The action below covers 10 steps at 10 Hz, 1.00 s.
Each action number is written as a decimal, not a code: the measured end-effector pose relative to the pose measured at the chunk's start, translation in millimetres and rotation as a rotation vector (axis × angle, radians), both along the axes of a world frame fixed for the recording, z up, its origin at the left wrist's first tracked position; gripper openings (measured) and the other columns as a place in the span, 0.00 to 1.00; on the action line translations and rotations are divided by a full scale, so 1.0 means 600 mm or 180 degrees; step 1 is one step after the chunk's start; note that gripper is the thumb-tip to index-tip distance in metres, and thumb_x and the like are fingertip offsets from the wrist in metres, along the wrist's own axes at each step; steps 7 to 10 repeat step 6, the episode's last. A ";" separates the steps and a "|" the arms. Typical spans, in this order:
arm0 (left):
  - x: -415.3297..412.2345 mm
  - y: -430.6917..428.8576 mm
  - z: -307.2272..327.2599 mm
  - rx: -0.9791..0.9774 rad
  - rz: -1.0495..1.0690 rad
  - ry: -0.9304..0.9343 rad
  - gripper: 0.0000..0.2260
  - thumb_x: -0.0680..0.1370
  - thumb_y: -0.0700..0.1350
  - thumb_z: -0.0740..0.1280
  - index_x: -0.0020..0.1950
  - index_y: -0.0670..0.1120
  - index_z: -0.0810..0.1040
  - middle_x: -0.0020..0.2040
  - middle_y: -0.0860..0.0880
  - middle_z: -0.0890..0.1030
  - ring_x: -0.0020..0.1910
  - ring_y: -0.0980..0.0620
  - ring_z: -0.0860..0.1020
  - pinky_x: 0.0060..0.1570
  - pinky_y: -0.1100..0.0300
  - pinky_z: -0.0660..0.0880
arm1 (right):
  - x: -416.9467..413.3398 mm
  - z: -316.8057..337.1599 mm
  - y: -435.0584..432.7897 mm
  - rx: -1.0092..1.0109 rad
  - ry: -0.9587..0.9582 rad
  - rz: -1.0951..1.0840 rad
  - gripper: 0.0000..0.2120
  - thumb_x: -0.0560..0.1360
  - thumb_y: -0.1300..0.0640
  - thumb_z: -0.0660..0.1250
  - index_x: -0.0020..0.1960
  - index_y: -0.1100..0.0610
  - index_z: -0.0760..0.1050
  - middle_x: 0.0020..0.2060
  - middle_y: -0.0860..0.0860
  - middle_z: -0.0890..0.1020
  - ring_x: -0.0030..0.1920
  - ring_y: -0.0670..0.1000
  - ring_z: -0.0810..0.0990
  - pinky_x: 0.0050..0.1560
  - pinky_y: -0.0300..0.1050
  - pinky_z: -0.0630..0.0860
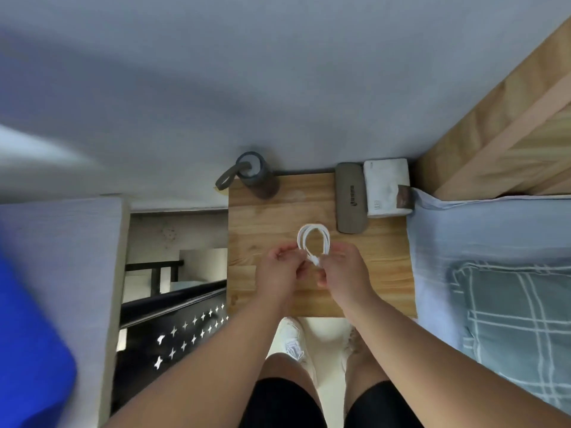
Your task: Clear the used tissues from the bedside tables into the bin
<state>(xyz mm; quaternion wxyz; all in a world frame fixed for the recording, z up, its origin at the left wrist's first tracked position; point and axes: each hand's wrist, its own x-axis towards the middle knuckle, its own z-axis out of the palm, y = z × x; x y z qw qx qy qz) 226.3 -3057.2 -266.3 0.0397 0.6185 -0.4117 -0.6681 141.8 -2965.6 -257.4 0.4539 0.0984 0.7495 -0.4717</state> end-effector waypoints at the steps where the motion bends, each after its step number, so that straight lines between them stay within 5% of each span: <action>1: -0.057 -0.046 -0.047 -0.0226 0.0077 0.0124 0.07 0.80 0.36 0.73 0.56 0.43 0.84 0.45 0.42 0.88 0.38 0.49 0.86 0.37 0.61 0.83 | -0.029 -0.049 -0.045 -0.0158 0.0531 0.0386 0.05 0.78 0.52 0.67 0.53 0.43 0.78 0.44 0.47 0.86 0.45 0.53 0.85 0.46 0.57 0.83; 2: -0.108 -0.080 -0.085 -0.0415 0.0057 0.0094 0.06 0.78 0.38 0.76 0.53 0.47 0.85 0.48 0.44 0.89 0.46 0.46 0.89 0.41 0.59 0.86 | -0.052 -0.088 -0.077 -0.0386 0.0763 0.0423 0.12 0.80 0.49 0.66 0.62 0.42 0.76 0.48 0.44 0.86 0.47 0.44 0.84 0.47 0.46 0.81; 3: -0.144 -0.093 -0.122 -0.0859 -0.0211 -0.0262 0.06 0.76 0.41 0.77 0.48 0.52 0.86 0.50 0.46 0.89 0.50 0.45 0.88 0.57 0.49 0.84 | -0.066 -0.114 -0.096 -0.0309 0.0931 0.0481 0.23 0.82 0.53 0.64 0.76 0.50 0.68 0.48 0.39 0.82 0.44 0.34 0.81 0.38 0.26 0.72; 4: -0.153 -0.092 -0.139 -0.1054 -0.0270 -0.0544 0.06 0.75 0.43 0.78 0.51 0.51 0.87 0.49 0.49 0.89 0.50 0.49 0.87 0.60 0.50 0.83 | -0.064 -0.125 -0.093 -0.0163 0.1101 0.0776 0.27 0.84 0.53 0.60 0.82 0.54 0.59 0.59 0.48 0.82 0.54 0.45 0.80 0.47 0.34 0.70; 5: -0.152 -0.092 -0.134 -0.1048 -0.0308 -0.0543 0.05 0.76 0.45 0.78 0.51 0.49 0.86 0.46 0.50 0.88 0.48 0.50 0.87 0.56 0.54 0.83 | -0.060 -0.107 -0.080 0.0044 0.1247 0.1033 0.29 0.84 0.48 0.59 0.83 0.52 0.56 0.57 0.52 0.85 0.59 0.54 0.82 0.52 0.45 0.73; 6: -0.142 -0.085 -0.112 -0.0694 -0.0063 -0.0210 0.06 0.78 0.40 0.76 0.54 0.44 0.85 0.45 0.45 0.88 0.41 0.48 0.86 0.46 0.53 0.86 | -0.054 -0.083 -0.042 0.0123 0.1601 0.1126 0.22 0.84 0.46 0.59 0.77 0.48 0.66 0.44 0.43 0.84 0.48 0.49 0.85 0.46 0.47 0.77; 10: -0.142 -0.085 -0.112 -0.0694 -0.0063 -0.0210 0.06 0.78 0.40 0.76 0.54 0.44 0.85 0.45 0.45 0.88 0.41 0.48 0.86 0.46 0.53 0.86 | -0.054 -0.083 -0.042 0.0123 0.1601 0.1126 0.22 0.84 0.46 0.59 0.77 0.48 0.66 0.44 0.43 0.84 0.48 0.49 0.85 0.46 0.47 0.77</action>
